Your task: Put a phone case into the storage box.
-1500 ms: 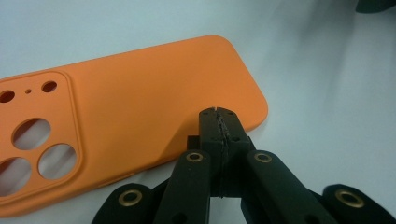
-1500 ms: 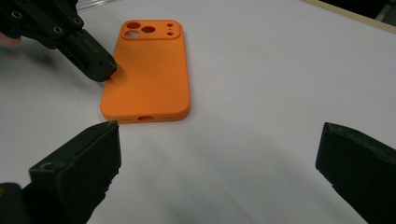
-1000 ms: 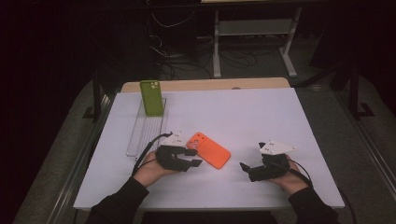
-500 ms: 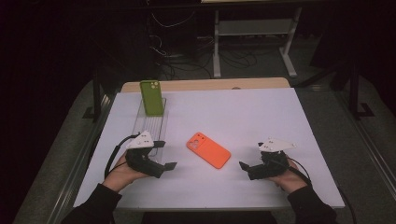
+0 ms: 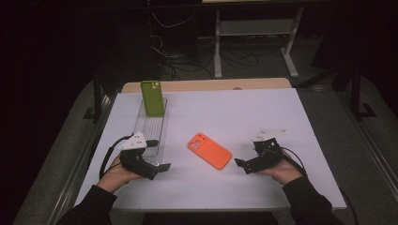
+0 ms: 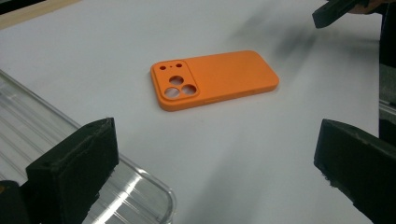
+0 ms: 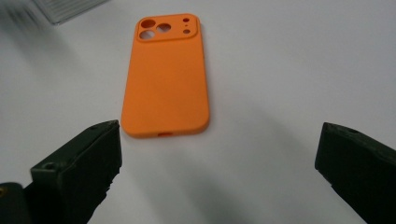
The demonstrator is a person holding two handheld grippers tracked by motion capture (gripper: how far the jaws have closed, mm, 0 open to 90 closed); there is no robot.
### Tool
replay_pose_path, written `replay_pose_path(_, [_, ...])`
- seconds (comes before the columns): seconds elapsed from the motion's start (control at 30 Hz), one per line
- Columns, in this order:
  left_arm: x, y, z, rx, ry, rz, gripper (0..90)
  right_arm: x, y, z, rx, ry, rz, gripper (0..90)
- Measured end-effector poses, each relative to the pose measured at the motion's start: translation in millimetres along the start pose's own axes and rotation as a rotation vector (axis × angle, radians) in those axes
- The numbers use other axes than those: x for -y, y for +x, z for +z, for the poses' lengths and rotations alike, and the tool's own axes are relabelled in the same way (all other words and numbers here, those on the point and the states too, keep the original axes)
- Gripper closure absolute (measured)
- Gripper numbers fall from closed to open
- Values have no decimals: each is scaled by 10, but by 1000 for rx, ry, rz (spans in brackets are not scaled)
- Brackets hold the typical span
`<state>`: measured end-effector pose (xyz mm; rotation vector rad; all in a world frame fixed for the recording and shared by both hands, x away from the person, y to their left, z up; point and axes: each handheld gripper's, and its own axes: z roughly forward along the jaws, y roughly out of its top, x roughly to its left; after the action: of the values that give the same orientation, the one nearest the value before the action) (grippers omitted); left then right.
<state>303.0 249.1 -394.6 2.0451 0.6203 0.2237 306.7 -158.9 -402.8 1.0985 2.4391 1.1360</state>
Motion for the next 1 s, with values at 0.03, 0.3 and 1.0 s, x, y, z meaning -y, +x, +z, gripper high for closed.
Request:
replay_pose_path(0.03, [0,14,-4,-1,-1,1,0,-41,3,14,1,8,2,0])
replay_pose_path(0.3, [-14,19,-39,3,-26,-18,0,-382,128,219,-21,120,-55,0])
replay_pose_path(1.0, [-11,6,-33,3,-37,-16,0,-708,314,857,-43,276,-92,0])
